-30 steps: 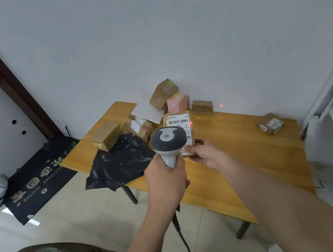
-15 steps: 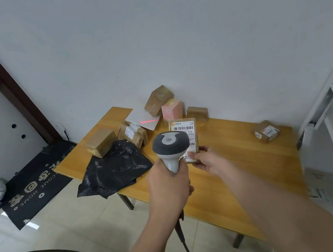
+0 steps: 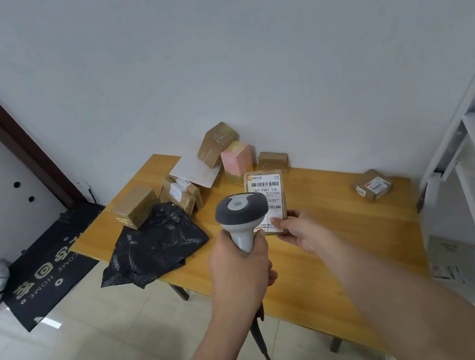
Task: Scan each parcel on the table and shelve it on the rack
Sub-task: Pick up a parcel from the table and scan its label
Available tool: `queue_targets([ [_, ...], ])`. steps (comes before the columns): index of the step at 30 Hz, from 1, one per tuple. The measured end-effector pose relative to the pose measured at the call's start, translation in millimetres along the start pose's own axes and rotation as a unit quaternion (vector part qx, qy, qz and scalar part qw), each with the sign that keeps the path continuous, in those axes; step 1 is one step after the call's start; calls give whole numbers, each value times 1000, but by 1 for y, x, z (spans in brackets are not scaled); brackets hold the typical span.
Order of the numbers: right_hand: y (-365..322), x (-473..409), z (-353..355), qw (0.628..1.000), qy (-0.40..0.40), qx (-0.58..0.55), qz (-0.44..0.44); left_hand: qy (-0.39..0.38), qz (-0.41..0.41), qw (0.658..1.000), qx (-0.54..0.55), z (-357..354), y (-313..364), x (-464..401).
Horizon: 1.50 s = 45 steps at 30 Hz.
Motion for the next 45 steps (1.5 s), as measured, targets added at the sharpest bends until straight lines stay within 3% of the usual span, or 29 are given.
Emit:
queue_targets([
  [32, 9, -10, 83, 999, -26, 33, -27, 20, 28, 999, -22, -84, -6, 16],
  [45, 33, 46, 113, 1000, -9, 21, -9, 5, 11, 1000, -15, -81, -29, 77],
])
Point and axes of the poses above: each hand's wrist, its own x-axis away from the middle knuckle, its own z-axis out of the back of the hand, y = z × x, the point moved 3 cm from there along -x, towards the middle knuckle, and after that the axes turned 6 degrees about z, right-handed, at the moved point
